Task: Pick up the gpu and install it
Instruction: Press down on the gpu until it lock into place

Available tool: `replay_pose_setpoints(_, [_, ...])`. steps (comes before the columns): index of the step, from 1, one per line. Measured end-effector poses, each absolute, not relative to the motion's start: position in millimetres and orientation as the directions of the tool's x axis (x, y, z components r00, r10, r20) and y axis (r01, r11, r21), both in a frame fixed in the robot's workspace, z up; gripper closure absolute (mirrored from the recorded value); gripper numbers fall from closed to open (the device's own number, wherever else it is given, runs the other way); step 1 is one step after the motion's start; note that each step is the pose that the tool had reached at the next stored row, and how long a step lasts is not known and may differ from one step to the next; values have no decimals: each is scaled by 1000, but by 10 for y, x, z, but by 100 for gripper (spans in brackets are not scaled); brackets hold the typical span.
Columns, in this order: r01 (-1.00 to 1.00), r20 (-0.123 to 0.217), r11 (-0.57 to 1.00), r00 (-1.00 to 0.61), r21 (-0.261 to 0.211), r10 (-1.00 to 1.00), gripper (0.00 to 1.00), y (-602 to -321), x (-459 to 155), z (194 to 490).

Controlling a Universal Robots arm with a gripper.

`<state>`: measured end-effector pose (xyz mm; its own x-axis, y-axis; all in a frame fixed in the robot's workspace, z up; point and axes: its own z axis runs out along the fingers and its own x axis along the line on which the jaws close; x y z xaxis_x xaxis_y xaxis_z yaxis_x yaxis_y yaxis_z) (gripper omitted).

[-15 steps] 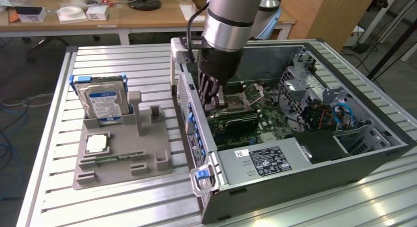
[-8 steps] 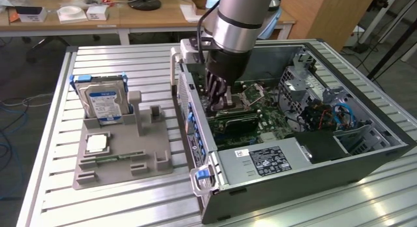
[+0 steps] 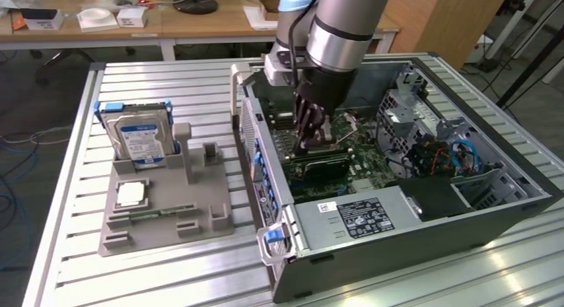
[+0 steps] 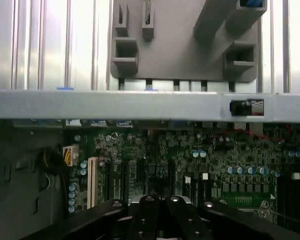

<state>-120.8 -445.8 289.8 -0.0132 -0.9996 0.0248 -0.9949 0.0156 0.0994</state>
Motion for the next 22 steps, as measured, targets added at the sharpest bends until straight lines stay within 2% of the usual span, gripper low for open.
replay_pose_setpoints(12, [-999,24,15,-14,44,-1000,89,-4456,-932,2824])
replay_pose_setpoints(22, [-999,24,15,-14,43,-1000,89,-4468,-874,2789])
